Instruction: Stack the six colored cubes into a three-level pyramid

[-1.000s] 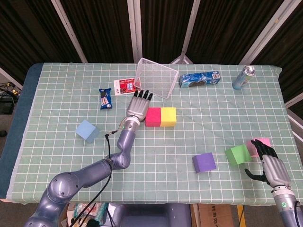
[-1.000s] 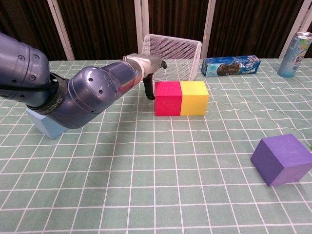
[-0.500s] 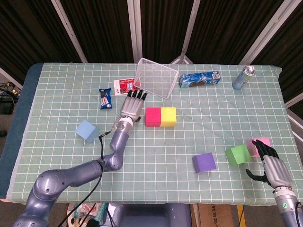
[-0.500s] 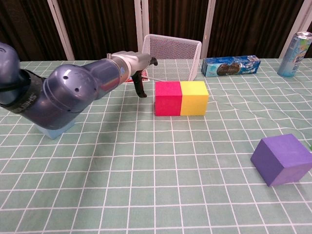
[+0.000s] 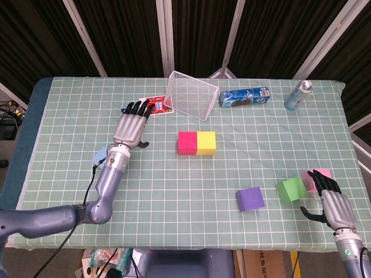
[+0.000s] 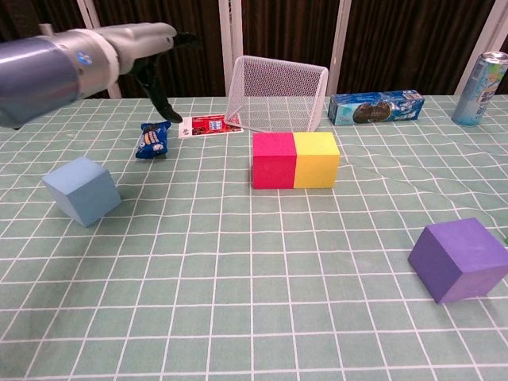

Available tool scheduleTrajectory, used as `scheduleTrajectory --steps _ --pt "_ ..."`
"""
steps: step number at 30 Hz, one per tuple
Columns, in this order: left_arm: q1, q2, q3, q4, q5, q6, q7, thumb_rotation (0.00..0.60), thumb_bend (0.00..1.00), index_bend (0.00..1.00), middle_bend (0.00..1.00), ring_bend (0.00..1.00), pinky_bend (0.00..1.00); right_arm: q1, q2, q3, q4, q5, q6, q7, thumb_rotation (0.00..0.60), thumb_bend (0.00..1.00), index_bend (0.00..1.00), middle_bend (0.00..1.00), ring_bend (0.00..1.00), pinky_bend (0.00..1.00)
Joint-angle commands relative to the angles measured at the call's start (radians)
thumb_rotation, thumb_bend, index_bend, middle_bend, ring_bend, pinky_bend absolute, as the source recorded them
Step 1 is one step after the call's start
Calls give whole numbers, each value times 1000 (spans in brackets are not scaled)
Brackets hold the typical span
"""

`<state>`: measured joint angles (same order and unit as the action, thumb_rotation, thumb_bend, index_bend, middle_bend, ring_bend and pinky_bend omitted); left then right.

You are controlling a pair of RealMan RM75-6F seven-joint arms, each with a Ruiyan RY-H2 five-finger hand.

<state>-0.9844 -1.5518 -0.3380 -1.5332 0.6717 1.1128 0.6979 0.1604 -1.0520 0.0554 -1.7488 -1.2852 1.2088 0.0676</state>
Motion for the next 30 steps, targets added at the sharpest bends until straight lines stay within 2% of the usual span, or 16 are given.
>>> scheduleTrajectory --steps 1,3,7,12,16,20,26,30 --pt "179 167 84 -279 118 193 -68 600 128 0 0 0 3 -2 -7 2 3 -7 13 -11 600 304 0 0 0 0" --pt "224 201 121 -346 161 236 -81 600 117 0 0 0 2 -4 -11 3 3 -11 20 -15 600 304 0 0 0 0" --pt "358 279 232 -485 299 377 -116 600 111 0 0 0 0 -4 -21 8 -3 -28 43 -31 600 304 0 0 0 0" --pt "448 321 293 -526 403 449 -162 600 111 0 0 0 0 0 -34 17 -7 -86 91 -51 600 304 0 0 0 0" --pt "493 357 306 -541 445 466 -198 600 111 0 0 0 0 25 -24 25 -59 -96 67 -79 600 304 0 0 0 0" --pt "507 383 286 -550 457 456 -230 600 111 0 0 0 0 70 -5 20 -111 -110 4 -155 600 301 0 0 0 0" --pt "522 398 269 -555 469 433 -249 600 111 0 0 0 0 143 15 -7 -183 -121 -121 -274 600 292 0 0 0 0" --pt "532 404 255 -555 472 427 -259 600 111 0 0 0 0 183 -17 -40 -199 -128 -201 -347 600 292 0 0 0 0"
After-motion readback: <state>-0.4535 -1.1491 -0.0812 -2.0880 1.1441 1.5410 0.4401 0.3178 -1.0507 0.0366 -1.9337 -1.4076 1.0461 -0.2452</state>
